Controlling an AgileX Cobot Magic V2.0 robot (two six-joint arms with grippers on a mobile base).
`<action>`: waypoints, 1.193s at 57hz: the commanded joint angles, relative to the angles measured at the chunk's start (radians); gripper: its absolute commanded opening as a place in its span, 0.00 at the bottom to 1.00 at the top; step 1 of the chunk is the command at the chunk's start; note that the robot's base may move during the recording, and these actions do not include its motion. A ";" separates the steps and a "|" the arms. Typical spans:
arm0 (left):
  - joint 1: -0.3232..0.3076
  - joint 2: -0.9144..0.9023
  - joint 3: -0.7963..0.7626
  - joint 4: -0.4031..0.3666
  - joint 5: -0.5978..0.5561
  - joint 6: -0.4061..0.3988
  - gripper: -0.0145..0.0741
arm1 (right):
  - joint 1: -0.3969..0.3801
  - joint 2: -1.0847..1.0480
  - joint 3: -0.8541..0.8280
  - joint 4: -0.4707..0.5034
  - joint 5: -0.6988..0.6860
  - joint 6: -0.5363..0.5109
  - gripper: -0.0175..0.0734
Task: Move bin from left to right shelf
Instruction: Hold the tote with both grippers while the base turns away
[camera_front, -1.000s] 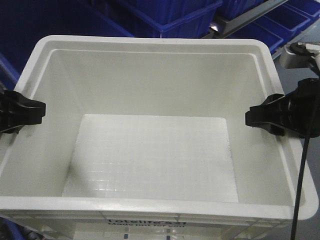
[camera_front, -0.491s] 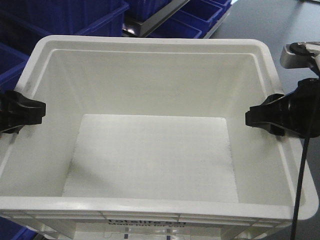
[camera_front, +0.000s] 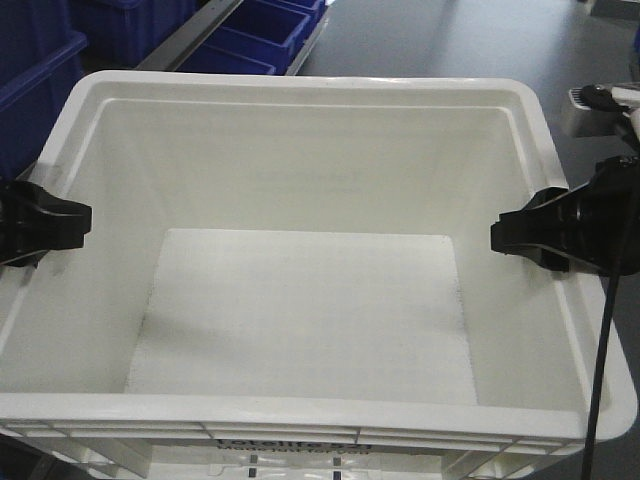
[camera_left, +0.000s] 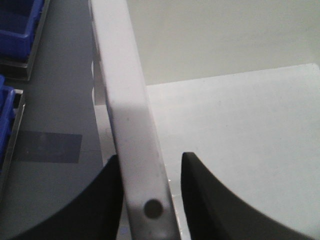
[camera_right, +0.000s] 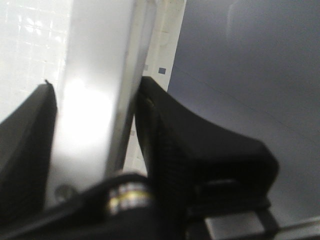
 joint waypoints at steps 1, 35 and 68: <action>-0.014 -0.030 -0.039 -0.052 -0.104 0.036 0.16 | -0.001 -0.032 -0.041 0.042 -0.092 -0.050 0.19; -0.014 -0.030 -0.039 -0.052 -0.104 0.036 0.16 | -0.001 -0.032 -0.041 0.042 -0.092 -0.050 0.19; -0.014 -0.030 -0.039 -0.052 -0.104 0.036 0.16 | -0.001 -0.032 -0.041 0.042 -0.092 -0.050 0.19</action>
